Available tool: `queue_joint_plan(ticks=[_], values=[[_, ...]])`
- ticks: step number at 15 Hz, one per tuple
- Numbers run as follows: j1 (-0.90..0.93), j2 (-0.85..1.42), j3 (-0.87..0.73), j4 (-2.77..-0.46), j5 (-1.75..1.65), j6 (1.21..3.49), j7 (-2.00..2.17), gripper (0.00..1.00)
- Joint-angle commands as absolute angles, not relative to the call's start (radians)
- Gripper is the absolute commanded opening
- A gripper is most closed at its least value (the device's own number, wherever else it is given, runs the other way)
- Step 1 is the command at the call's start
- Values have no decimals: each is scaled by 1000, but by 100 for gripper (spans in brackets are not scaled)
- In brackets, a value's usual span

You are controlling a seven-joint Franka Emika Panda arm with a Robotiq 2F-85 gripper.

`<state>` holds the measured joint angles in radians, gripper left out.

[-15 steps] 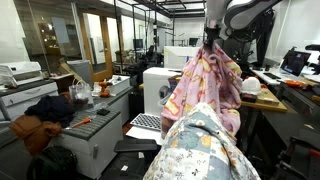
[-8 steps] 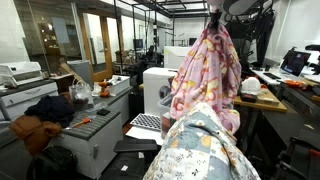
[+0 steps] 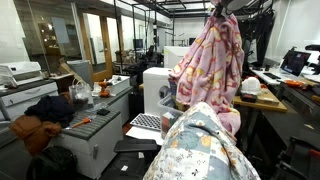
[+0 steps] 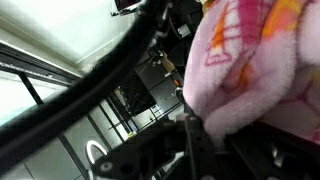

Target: Place the pink fleece blanket on the clear storage bin

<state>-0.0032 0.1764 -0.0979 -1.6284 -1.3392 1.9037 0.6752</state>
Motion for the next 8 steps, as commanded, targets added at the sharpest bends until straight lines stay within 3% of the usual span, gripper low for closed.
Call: queue_joint_plan(ticks=[1, 8], values=[[3, 205, -67, -1586, -1352, 1866, 675, 2], [-6, 229, 0, -1624, -1105, 2058, 640, 2]])
